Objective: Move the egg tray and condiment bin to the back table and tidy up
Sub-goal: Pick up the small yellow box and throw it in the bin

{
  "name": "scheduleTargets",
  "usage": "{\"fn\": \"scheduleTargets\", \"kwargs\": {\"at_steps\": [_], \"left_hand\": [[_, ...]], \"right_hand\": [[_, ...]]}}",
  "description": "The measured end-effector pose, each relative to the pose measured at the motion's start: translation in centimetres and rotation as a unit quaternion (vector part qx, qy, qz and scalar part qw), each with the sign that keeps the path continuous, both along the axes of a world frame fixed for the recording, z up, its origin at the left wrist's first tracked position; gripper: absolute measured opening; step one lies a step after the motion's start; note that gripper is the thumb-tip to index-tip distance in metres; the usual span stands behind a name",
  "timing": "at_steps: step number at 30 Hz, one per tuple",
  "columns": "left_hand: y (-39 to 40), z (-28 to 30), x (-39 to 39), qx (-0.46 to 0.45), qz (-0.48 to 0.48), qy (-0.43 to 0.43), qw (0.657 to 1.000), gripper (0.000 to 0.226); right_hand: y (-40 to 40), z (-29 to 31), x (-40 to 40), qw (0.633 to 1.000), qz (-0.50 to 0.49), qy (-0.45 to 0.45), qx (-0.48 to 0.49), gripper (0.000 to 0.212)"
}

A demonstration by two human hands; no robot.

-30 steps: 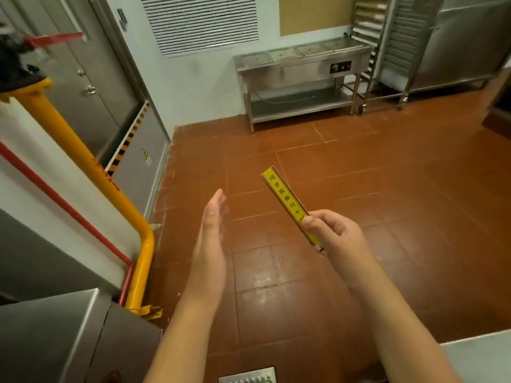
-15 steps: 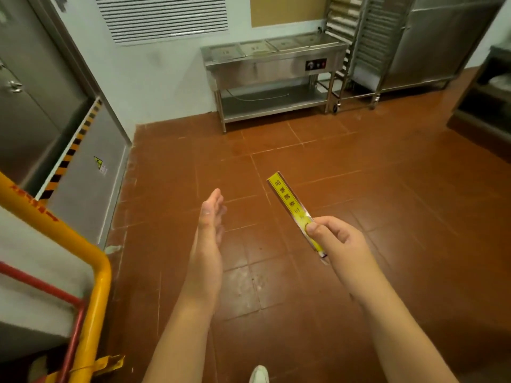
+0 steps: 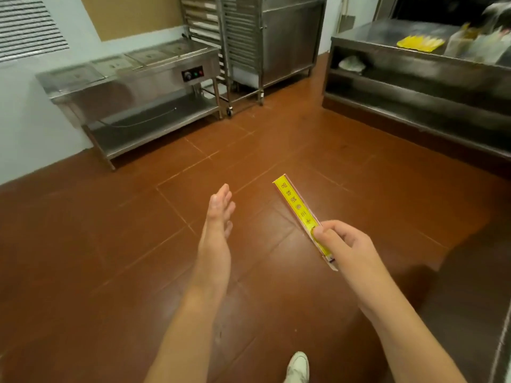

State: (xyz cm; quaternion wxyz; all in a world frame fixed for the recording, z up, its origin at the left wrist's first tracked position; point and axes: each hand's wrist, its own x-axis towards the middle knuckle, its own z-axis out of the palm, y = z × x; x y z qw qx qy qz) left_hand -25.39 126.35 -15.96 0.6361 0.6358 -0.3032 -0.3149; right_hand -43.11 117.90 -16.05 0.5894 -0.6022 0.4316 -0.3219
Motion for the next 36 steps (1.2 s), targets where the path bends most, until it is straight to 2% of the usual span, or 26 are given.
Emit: {"fn": "scheduleTargets", "kwargs": {"at_steps": [5,9,16,23,26,30,36], "left_hand": [[-7.8,1.3,1.8,0.018,-0.029,-0.021,0.999,0.069],[-12.9,2.0,3.7,0.017,-0.023,-0.037,0.999,0.068],[-23.0,2.3,6.8,0.027,-0.054,-0.046,0.997,0.067],[-35.5,1.9,10.5,-0.008,-0.119,-0.018,0.993,0.069],[-41.4,2.5,11.1,-0.018,-0.176,-0.008,0.984,0.07],[-47.9,3.0,9.6,-0.02,-0.232,0.017,0.972,0.072],[-57.3,2.2,6.6,-0.005,-0.288,0.007,0.957,0.074]], "right_hand": [[-8.4,0.7,0.9,0.999,-0.034,-0.022,-0.001,0.014],[-14.0,1.5,3.1,0.999,-0.033,-0.042,0.001,0.03],[-21.6,0.2,6.9,0.998,-0.034,-0.034,0.029,0.028],[-31.8,1.8,9.4,0.993,-0.117,0.0,-0.027,0.033],[-35.5,2.6,9.5,0.986,-0.164,0.011,-0.043,0.031],[-38.9,2.1,8.6,0.977,-0.213,0.016,-0.024,0.029],[-46.8,0.9,5.9,0.964,-0.264,0.016,-0.019,0.025]]}}
